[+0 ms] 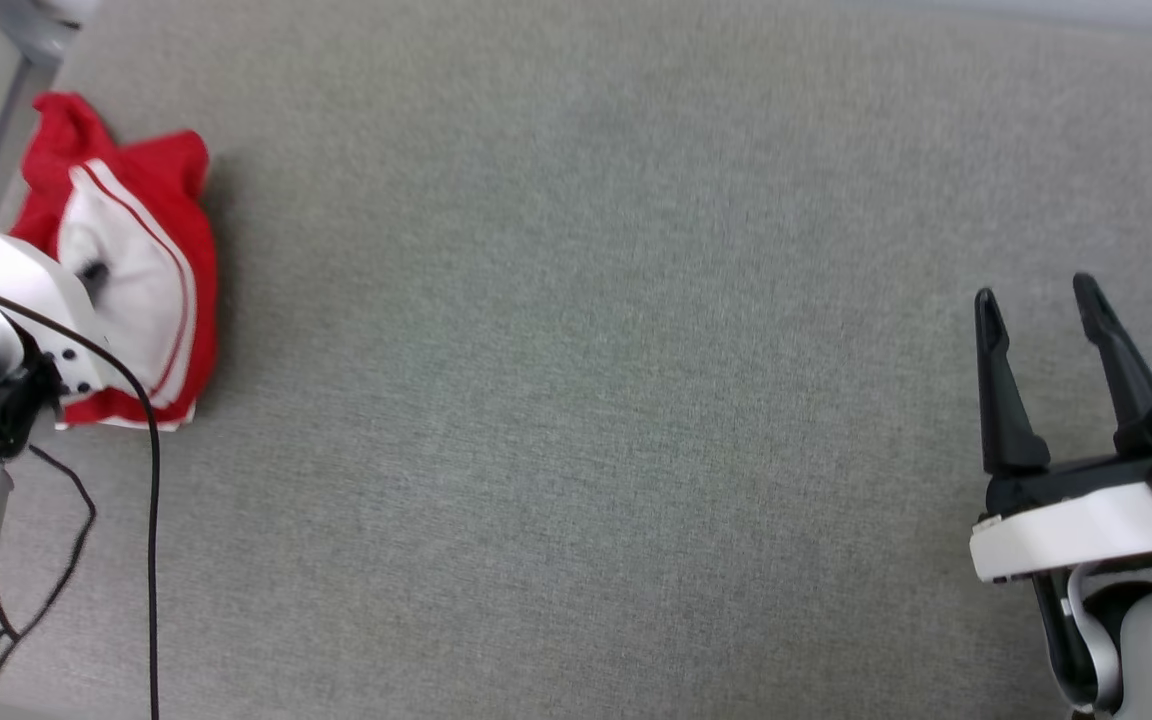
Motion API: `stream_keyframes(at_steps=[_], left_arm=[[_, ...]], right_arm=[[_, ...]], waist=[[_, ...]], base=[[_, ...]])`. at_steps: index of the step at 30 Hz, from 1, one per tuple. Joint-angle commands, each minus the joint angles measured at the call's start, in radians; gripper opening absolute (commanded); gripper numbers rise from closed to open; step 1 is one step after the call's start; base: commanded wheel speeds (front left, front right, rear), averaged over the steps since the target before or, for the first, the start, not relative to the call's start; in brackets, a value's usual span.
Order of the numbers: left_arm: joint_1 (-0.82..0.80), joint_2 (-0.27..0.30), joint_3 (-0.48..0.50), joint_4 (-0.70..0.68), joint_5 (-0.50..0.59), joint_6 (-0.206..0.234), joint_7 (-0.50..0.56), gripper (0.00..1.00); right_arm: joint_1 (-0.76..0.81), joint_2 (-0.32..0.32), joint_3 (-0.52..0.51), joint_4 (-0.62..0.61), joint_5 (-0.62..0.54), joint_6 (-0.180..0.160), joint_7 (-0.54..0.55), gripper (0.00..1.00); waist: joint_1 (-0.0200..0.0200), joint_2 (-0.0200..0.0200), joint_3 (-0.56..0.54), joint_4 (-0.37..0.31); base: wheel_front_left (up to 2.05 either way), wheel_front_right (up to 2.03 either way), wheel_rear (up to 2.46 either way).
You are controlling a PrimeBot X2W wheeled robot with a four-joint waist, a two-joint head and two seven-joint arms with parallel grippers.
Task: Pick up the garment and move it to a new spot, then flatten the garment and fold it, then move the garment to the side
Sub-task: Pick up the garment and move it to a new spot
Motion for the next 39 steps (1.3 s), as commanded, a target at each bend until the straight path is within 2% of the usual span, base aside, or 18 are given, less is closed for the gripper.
stream_keyframes(at_steps=[1,6,11,17,21,27,34,39], left_arm=[[-0.017,0.003,-0.002,0.003,0.018,0.008,-0.048,0.00],[-0.016,0.003,-0.022,0.002,0.082,0.018,-0.224,0.00],[0.005,-0.013,-0.043,-0.008,0.136,0.056,-0.379,0.00],[0.028,-0.053,-0.070,-0.045,0.170,0.072,-0.482,0.00],[0.051,-0.095,-0.092,-0.097,0.178,0.080,-0.502,0.00],[0.108,-0.150,-0.130,-0.163,0.168,0.077,-0.462,0.00],[0.226,-0.264,-0.217,-0.303,0.158,0.074,-0.409,0.00],[0.310,-0.344,-0.300,-0.357,0.150,0.053,-0.370,0.00]], right_arm=[[0.020,0.000,-0.005,0.009,0.015,0.000,-0.009,1.00],[0.075,0.000,-0.013,0.045,0.043,0.000,-0.025,1.00],[0.131,0.000,-0.019,0.065,0.078,0.000,-0.030,1.00],[0.179,0.000,-0.021,0.070,0.087,0.000,-0.019,1.00],[0.199,0.000,-0.016,0.063,0.074,0.000,-0.008,1.00],[0.219,0.000,-0.019,0.049,0.071,0.000,0.005,1.00],[0.236,0.000,-0.038,0.039,0.088,0.000,0.014,1.00],[0.232,0.001,-0.031,0.041,0.098,0.000,0.013,1.00]], waist=[[-0.0001,0.0000,-0.071,0.009],[-0.0001,0.0000,-0.186,0.007],[-0.0001,0.0000,-0.282,-0.015],[-0.0001,0.0000,-0.361,-0.064],[-0.0001,0.0000,-0.388,-0.114],[-0.0001,0.0000,-0.405,-0.187],[-0.0001,0.0000,-0.386,-0.306],[-0.0001,0.0000,-0.353,-0.372]], base=[[0.00,0.00,0.00],[0.00,0.00,0.00],[0.00,0.00,0.00],[0.00,0.00,0.00],[0.00,0.00,0.00],[0.00,0.00,0.00],[0.00,0.00,0.00],[0.00,0.00,0.00]])
